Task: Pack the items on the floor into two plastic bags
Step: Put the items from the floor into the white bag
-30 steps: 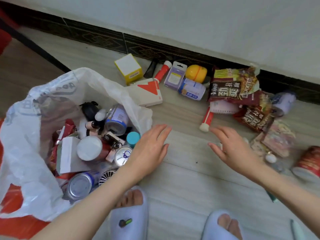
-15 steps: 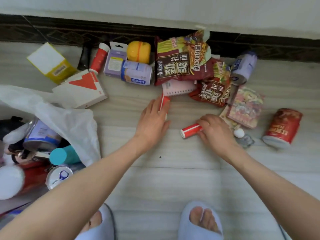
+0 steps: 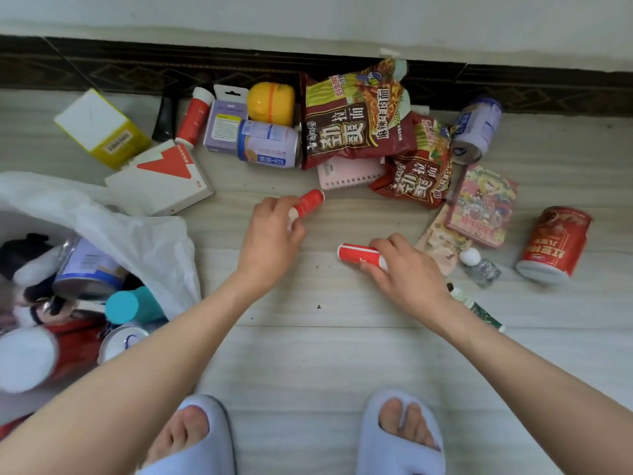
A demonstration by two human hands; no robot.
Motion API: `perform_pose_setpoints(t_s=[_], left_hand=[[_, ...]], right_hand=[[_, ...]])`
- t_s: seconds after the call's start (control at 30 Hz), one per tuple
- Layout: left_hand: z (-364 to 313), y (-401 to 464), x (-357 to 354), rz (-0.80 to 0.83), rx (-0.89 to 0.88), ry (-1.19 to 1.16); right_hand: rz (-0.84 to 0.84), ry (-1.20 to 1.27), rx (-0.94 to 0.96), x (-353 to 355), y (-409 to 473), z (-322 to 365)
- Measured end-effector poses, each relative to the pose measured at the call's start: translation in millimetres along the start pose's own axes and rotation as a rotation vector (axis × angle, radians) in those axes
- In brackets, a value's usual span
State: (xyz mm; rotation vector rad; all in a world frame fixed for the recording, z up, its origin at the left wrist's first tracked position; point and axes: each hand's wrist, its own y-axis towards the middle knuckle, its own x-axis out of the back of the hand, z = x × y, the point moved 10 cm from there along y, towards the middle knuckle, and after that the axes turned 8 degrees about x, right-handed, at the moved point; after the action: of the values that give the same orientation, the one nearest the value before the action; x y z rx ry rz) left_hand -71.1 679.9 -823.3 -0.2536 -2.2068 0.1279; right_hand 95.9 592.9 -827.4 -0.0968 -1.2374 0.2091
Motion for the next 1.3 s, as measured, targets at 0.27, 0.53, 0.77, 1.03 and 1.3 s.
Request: perform_pose_setpoints(t_s=[0.27, 0.53, 0.77, 1.03, 1.3], left_hand=[[27, -80, 107, -0.049, -0.075, -0.093], [95, -167, 233, -0.336, 0.069, -0.135], [159, -168, 305, -0.465, 0.131, 0.031], [186, -129, 287, -0.406, 0.075, 0.184], [220, -112, 243, -0.269, 0.168, 0.269]], right_hand=[[-0.127, 0.481, -0.075, 21, -23, 93], [-0.028, 0.531, 0.174, 47, -29, 228], [0.094, 0.412, 0.437, 43, 26, 334], [-0.063, 0.301, 0.405, 17, 94, 387], [0.083, 0.213, 0.428, -32, 107, 393]])
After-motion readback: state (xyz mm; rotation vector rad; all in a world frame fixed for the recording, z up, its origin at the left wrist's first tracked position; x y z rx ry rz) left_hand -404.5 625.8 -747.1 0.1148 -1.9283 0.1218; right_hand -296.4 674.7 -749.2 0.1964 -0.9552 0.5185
